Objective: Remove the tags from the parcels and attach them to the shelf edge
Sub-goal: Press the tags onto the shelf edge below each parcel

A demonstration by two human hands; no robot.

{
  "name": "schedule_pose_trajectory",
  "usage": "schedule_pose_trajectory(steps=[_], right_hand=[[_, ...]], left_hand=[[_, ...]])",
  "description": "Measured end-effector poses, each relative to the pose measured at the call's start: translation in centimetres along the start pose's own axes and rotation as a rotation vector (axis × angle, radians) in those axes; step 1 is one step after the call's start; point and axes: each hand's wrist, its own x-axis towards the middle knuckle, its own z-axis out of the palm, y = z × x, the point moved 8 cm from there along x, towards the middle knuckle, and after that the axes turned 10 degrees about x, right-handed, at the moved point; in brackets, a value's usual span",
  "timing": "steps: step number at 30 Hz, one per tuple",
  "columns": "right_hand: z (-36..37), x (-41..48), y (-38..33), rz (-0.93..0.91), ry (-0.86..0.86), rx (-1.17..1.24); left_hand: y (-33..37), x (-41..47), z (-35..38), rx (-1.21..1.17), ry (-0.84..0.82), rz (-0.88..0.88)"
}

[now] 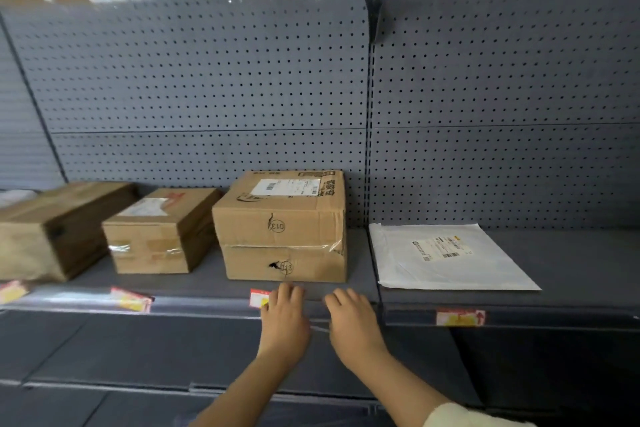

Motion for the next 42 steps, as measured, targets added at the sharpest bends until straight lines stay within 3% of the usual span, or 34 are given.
schedule_pose_trajectory(steps=[3,7,20,27,37,42], right_hand=[[2.2,1.4,-2.4,-0.014,-0.059,-0.035],[4.0,3.0,-4.4,0.048,-0.069,-0.04],[4.8,3.7,-4.5,0.351,0.042,-0.068],[4.6,3.3,-5.3,0.378,0.078,-0.119],[4.9,3.4,-5.9,0.244,0.043,-0.049],[5.5,3.5,-5.0,0.264,0.021,-0.08]], left_hand=[[-4.9,0.7,-0.9,-0.033,0.001,-0.143],[-8.9,1.1,-0.8,-0.038,-0.027,-0.205],[-9.2,0.4,1.6,-0.087,-0.061,0.263],[-9.4,0.4,2.7,-0.203,-0.09,0.264],[-8.7,0.0,2.3,-0.007,-0.068,0.295],[-8.4,-0.1,2.6,0.073,-0.089,0.303]])
